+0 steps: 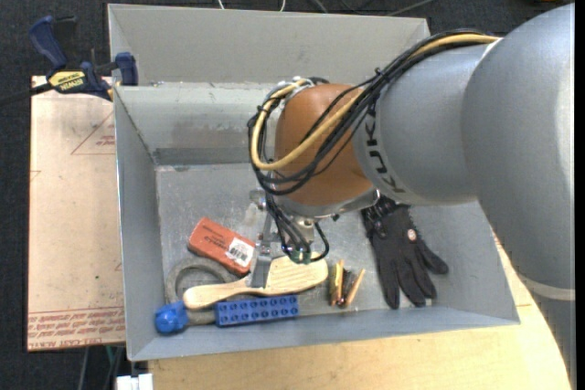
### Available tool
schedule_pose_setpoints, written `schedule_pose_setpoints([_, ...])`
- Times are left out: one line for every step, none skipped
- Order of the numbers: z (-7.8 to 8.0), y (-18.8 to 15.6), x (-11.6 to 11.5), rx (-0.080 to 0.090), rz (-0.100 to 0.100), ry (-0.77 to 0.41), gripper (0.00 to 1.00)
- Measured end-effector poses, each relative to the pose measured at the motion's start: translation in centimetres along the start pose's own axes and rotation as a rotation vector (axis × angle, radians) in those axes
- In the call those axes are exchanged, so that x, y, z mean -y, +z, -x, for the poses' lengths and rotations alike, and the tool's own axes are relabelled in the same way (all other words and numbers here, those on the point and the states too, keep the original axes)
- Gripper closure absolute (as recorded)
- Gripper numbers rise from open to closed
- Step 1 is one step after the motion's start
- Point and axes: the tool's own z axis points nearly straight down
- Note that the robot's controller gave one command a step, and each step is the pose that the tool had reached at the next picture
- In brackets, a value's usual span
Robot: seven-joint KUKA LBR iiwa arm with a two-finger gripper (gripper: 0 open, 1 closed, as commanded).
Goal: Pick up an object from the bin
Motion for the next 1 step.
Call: schedule_pose_setpoints([-1.78, 4.97, -0.20, -0.003, -0.007, 0.015, 0.00])
